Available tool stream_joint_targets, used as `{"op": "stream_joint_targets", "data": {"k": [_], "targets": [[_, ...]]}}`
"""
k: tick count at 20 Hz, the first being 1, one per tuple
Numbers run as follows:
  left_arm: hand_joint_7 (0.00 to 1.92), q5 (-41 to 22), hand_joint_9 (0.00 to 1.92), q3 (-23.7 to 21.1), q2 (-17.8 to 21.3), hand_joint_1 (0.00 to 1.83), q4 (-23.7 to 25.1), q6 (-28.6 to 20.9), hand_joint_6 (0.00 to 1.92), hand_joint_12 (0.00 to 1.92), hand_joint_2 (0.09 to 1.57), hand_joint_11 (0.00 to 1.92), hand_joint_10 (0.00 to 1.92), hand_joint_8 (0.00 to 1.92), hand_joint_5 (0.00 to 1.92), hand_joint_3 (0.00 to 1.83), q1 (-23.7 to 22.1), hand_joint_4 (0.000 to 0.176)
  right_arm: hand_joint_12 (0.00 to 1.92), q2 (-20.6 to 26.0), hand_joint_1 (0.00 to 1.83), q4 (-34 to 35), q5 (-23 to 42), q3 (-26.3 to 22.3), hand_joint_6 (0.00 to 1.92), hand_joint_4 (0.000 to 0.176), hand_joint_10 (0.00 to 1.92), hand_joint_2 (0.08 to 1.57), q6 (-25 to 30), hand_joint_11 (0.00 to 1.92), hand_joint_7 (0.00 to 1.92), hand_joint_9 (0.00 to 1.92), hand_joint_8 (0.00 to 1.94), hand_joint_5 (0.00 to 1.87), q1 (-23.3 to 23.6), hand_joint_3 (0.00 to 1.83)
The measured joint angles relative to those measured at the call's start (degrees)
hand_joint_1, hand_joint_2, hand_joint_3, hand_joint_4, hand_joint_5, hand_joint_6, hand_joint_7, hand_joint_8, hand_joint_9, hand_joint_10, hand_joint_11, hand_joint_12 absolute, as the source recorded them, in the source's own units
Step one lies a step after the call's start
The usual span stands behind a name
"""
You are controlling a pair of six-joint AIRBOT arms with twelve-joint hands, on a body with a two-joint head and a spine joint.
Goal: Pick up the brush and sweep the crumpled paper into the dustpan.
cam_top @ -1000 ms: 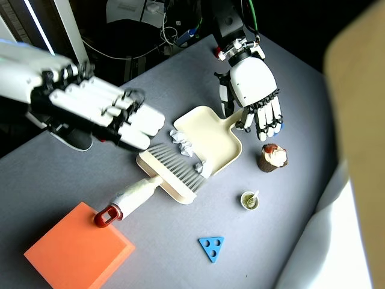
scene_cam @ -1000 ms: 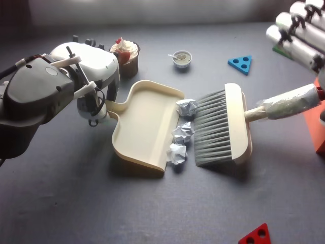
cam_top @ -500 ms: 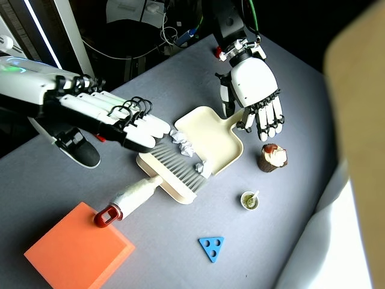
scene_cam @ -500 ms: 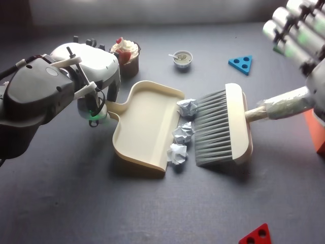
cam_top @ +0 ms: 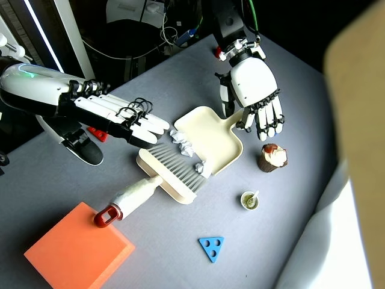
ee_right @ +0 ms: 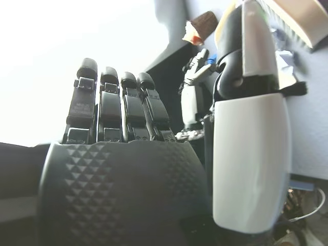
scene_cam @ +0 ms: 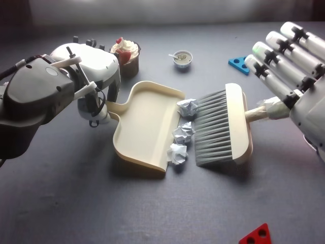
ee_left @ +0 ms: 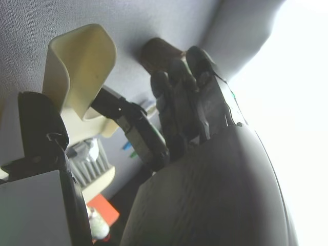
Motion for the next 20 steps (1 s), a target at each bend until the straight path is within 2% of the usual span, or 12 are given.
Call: {"op": "stream_joint_targets", "data": {"k": [4, 5, 8, 13, 15, 20], "targets": [[0.49, 0.0, 0.42, -0.07, 0.0, 1.17, -0.02, 0.0, 0.7, 0.36, 1.05, 0.22, 0.0, 0.0, 1.15, 0.0, -0.2, 0.0, 0.03, -3.74, 1.04, 4.24, 2.01, 3.21, 0.01, 0.0, 0.01, 0.95, 0.0, 0.18, 0.05, 0.09, 0.01, 0.1, -0.04, 0.0], [0.45, -0.07, 0.38, -0.07, 0.0, 1.15, -0.07, 0.02, 0.76, 0.35, 1.06, 0.19, 0.0, 0.0, 1.11, 0.0, -0.28, 0.0, 0.01, -4.59, 1.09, 5.66, 4.09, 4.2, 0.0, 0.0, 0.0, 0.93, -0.28, 0.15, 0.04, 0.08, 0.0, 0.1, -0.02, 0.0], [0.47, -0.17, 0.39, -0.42, 0.0, 1.17, -0.04, 0.2, 0.71, 0.36, 1.05, 0.2, 0.0, 0.0, 1.13, 0.0, -0.48, 0.0, 0.01, -7.61, 1.06, 7.34, 8.83, 6.84, 0.0, 0.0, 0.0, 0.94, -1.05, 0.13, 0.04, 0.06, 0.0, 0.09, 0.42, 0.0], [0.45, 0.11, 0.38, -0.42, 0.0, 1.16, 0.04, 0.2, 0.72, 0.37, 1.05, 0.16, 0.0, 0.0, 1.13, 0.0, -0.59, 0.0, 0.01, -11.5, 1.04, 9.44, 9.44, 10.14, 0.0, 0.0, 0.0, 0.95, -1.22, 0.15, 0.01, 0.07, 0.0, 0.07, 1.4, 0.0], [0.44, 0.09, 0.36, -0.42, 0.0, 1.15, 0.07, 0.22, 0.75, 0.37, 1.06, 0.16, 0.0, 0.0, 1.12, 0.0, -0.59, 0.0, 0.01, -11.65, 1.04, 10.34, 9.53, 10.16, 0.0, 0.0, 0.0, 0.94, -1.7, 0.15, 0.0, 0.05, 0.0, 0.06, 1.4, 0.0], [0.44, 0.11, 0.37, -0.48, 0.0, 1.17, 0.15, 0.2, 0.67, 0.38, 1.04, 0.18, 0.0, 0.0, 1.16, 0.0, -0.59, 0.0, 0.01, -10.91, 1.05, 11.15, 9.68, 8.85, 0.0, 0.0, 0.0, 0.94, -2.69, 0.16, 0.02, 0.06, 0.01, 0.07, 1.38, 0.0]]}}
